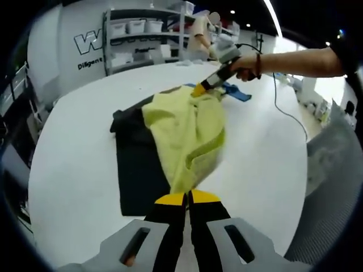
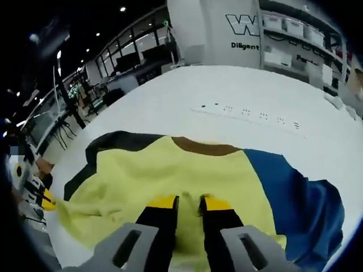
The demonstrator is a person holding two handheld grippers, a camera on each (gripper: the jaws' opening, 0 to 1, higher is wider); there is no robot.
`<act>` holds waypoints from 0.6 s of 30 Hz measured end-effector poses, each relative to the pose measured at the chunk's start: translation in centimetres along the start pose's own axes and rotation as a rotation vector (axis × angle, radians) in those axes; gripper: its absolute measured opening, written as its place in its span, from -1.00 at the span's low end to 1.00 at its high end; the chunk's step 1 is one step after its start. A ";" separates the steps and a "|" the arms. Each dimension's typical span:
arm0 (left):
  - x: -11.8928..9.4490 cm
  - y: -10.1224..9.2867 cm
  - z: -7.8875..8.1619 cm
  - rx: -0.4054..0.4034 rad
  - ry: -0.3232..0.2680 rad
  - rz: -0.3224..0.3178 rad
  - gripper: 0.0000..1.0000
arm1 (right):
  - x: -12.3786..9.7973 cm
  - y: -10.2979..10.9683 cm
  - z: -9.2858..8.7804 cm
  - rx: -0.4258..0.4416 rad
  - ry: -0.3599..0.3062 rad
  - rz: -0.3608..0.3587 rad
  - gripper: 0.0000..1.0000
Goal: Fold the garment on the visible template until the final outline fits inside the template.
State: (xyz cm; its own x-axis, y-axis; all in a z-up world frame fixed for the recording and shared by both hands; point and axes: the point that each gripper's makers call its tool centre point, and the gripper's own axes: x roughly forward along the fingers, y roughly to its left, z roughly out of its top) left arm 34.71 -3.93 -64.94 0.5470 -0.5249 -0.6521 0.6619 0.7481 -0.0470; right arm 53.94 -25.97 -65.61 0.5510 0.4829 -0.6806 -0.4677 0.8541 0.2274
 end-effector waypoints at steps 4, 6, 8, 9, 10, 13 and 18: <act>-0.1 0.1 0.1 -0.005 -0.005 0.006 -0.96 | -1.1 0.6 0.5 -0.003 -0.033 0.007 -0.42; -0.2 0.1 0.1 -0.005 -0.006 0.007 -0.96 | -1.5 0.9 0.4 0.004 -0.034 0.016 -0.20; -0.2 0.1 0.1 -0.007 -0.007 0.009 -0.96 | -2.1 1.2 0.1 0.016 -0.034 0.026 0.05; -0.2 0.1 0.2 -0.013 -0.011 0.011 -0.96 | -2.3 1.3 0.0 0.023 -0.036 0.031 0.13; -0.3 0.2 0.3 -0.015 -0.015 0.013 -0.96 | -2.5 1.2 0.1 0.031 -0.054 0.041 0.19; -0.3 0.1 0.4 -0.017 -0.020 0.015 -0.96 | -3.3 1.5 -0.3 0.041 -0.066 0.053 0.41; -0.5 0.0 0.6 -0.016 -0.024 0.017 -0.96 | -4.5 2.0 -1.2 0.021 -0.072 0.067 0.65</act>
State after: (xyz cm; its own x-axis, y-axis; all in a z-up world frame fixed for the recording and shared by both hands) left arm 34.73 -3.89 -64.16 0.5701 -0.5217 -0.6347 0.6446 0.7630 -0.0482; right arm 49.71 -26.69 -62.94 0.5677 0.5511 -0.6116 -0.4911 0.8229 0.2857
